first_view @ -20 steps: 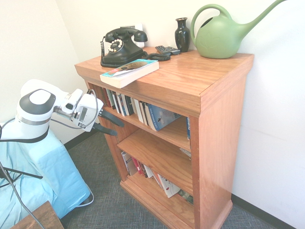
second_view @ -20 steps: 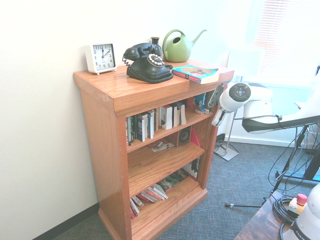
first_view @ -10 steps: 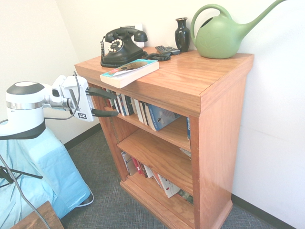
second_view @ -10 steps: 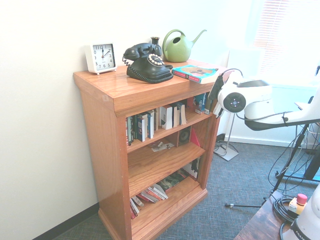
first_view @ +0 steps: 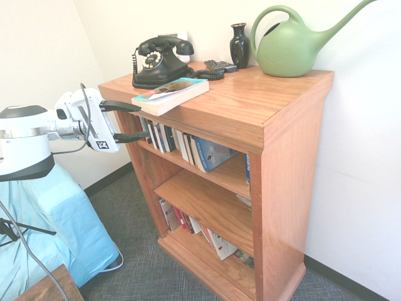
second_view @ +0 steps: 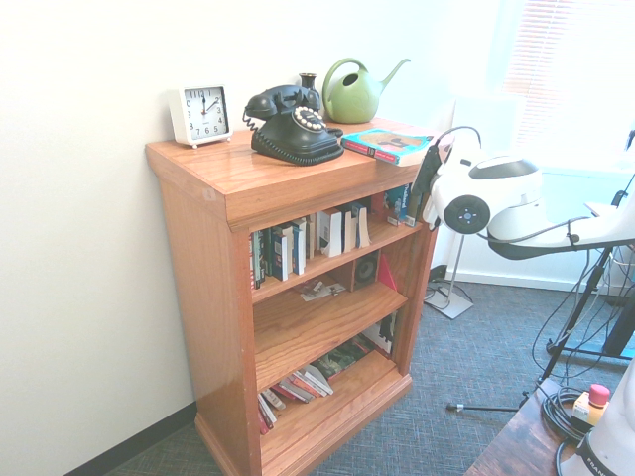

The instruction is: Organize the shelf

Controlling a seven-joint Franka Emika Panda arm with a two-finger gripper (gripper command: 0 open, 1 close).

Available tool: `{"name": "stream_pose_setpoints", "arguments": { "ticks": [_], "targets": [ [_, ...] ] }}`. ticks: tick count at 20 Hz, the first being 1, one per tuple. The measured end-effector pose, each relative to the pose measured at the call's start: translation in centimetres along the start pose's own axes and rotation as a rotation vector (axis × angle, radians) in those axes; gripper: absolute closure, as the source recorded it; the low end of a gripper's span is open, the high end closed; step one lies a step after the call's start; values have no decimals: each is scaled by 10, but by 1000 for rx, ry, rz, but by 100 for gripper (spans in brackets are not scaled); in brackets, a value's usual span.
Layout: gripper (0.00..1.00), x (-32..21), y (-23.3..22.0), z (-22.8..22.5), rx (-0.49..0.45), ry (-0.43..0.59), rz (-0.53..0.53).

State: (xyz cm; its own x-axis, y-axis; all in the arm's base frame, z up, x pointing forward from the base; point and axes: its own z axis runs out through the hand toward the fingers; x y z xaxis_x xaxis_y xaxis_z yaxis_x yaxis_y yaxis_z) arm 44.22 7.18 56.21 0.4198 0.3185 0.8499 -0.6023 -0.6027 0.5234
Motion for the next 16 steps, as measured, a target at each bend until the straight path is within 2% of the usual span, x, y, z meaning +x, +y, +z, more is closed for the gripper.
{"name": "stream_pose_setpoints", "arguments": {
  "ticks": [8, 12, 16],
  "targets": [
    [0, 25, -28, -8, 67, 48, -22],
    [0, 40, -46, 3, 112, 48, -30],
    [0, 57, -55, 19, 114, 45, -27]
  ]
}}
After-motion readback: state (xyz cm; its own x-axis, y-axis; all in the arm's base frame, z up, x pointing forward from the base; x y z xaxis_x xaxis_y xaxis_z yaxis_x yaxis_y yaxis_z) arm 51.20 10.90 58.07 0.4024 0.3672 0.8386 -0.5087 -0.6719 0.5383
